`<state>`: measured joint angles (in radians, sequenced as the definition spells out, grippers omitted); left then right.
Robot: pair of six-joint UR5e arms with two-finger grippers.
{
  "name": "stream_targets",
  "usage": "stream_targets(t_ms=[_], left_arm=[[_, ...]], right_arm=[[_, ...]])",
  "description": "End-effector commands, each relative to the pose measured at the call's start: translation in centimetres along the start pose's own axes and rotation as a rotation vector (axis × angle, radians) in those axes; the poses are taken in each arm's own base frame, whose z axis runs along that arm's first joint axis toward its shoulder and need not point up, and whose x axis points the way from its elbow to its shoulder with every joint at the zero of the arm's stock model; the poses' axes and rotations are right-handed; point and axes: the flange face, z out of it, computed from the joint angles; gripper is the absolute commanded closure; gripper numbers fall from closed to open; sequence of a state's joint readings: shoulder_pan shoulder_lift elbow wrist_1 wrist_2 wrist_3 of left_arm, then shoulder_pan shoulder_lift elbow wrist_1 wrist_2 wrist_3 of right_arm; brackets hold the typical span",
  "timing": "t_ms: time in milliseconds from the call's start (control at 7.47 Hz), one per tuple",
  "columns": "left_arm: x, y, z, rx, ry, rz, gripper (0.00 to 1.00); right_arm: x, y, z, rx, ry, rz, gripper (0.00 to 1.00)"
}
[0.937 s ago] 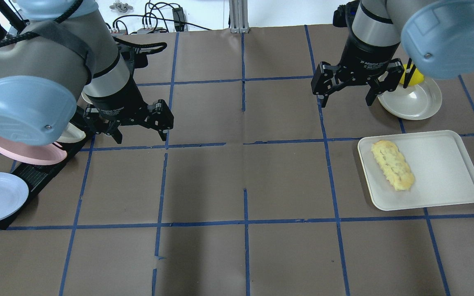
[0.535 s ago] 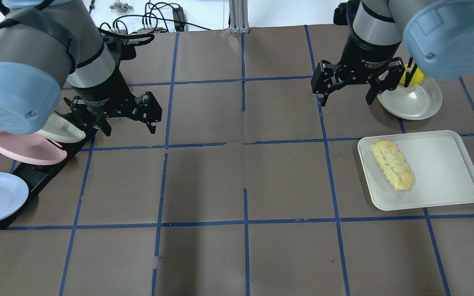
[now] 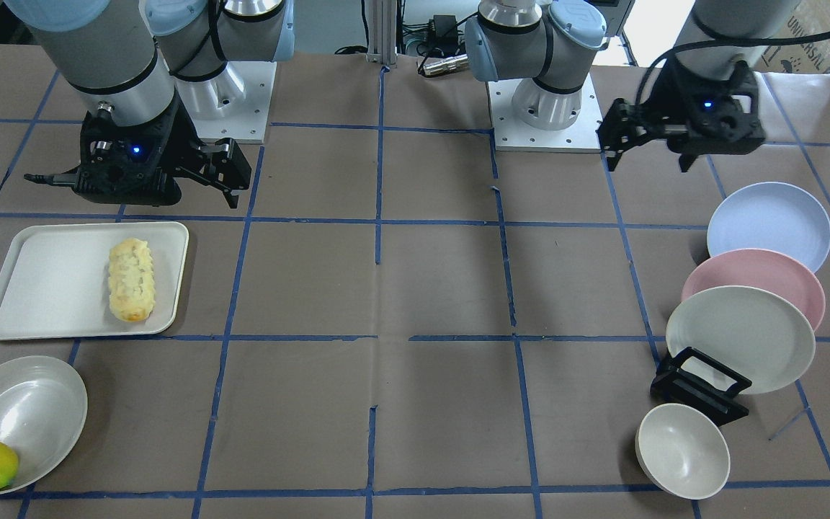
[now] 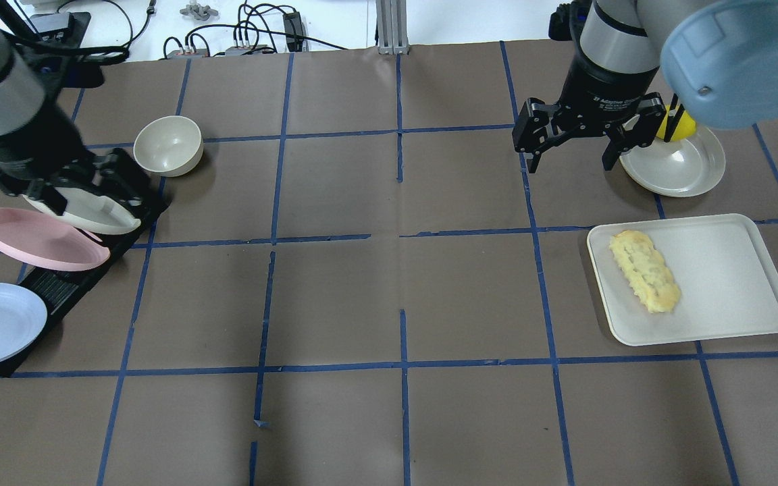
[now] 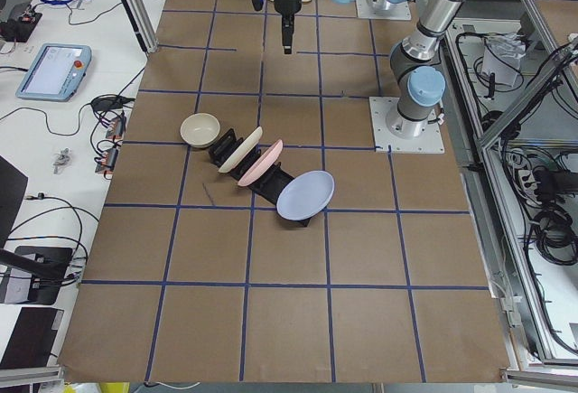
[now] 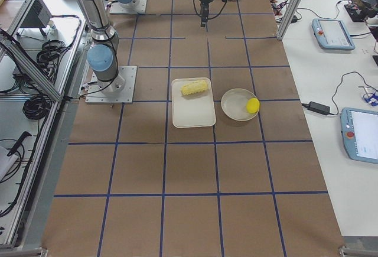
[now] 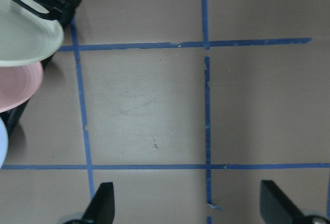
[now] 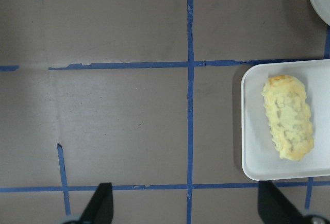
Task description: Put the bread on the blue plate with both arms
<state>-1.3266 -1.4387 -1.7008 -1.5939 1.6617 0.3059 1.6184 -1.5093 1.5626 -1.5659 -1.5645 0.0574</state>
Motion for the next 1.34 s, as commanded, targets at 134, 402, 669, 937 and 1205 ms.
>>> stream_targets(t_ms=[134,402,669,937,1205], left_arm=[[-16.0,3.6,1.8,-0.027,0.019,0.136,0.00],[-26.9,7.0,5.5,-0.044,0.074,0.169,0.00],[-32.6,6.7,10.4,-0.038,0.110,0.200,0.04],[-37.2,5.3,14.6,-0.040,0.107,0.184,0.06],[-39.9,5.0,16.6,-0.044,0.136,0.196,0.05]], right_arm=[[0.0,0.0,-0.1,0.002,0.002,-0.001,0.00],[0.0,0.0,-0.1,0.002,0.002,0.001,0.00],[0.0,0.0,0.1,-0.002,0.002,-0.001,0.00],[-0.1,0.1,0.1,-0.002,0.002,-0.004,0.00],[-0.1,0.1,0.2,-0.003,0.002,-0.004,0.00]])
